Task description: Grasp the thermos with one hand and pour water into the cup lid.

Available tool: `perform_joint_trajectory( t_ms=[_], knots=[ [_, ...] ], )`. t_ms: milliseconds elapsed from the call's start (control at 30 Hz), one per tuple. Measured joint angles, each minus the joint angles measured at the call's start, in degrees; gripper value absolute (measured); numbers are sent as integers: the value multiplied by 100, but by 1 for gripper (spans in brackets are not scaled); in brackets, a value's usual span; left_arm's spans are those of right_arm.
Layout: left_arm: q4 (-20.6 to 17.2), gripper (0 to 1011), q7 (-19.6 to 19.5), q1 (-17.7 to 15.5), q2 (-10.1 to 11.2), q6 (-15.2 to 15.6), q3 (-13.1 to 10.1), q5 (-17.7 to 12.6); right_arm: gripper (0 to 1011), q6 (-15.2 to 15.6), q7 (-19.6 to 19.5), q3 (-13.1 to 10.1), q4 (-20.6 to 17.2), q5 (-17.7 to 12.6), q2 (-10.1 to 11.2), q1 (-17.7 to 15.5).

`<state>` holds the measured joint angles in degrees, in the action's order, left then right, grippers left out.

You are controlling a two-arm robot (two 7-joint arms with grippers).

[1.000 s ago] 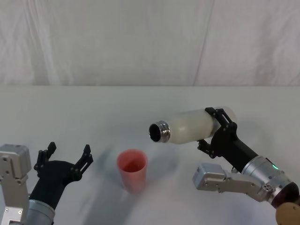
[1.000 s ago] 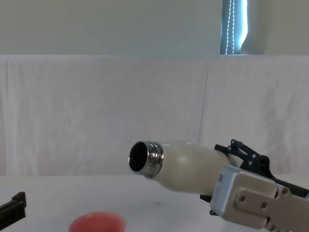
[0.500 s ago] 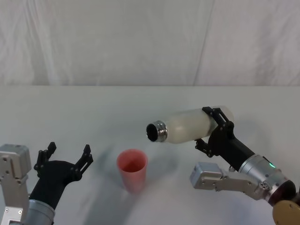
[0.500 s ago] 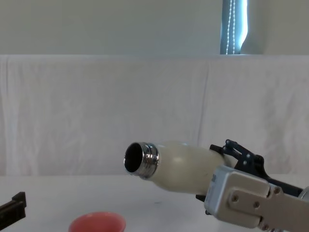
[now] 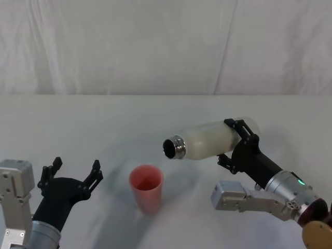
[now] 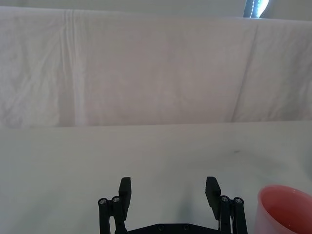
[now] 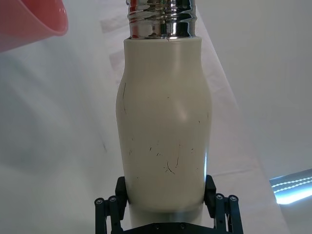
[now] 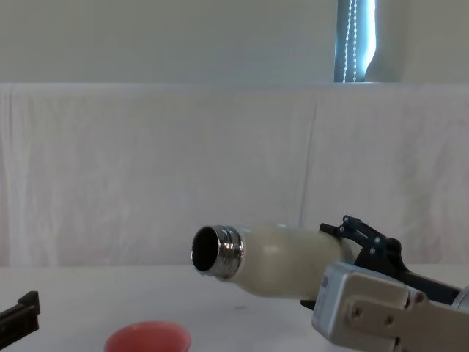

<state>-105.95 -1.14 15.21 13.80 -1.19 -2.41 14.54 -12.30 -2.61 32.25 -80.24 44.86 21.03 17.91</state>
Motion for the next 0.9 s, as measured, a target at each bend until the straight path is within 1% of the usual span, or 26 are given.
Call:
perform_joint_trajectory(
  t_ms=[400, 900],
  knots=[
    [0, 1001, 0, 0, 0, 0, 0, 0, 951, -6, -47, 44, 33, 103, 81, 50],
    [0, 1001, 0, 0, 0, 0, 0, 0, 950, -30, -132, 167, 156, 243, 66, 183]
  ],
)
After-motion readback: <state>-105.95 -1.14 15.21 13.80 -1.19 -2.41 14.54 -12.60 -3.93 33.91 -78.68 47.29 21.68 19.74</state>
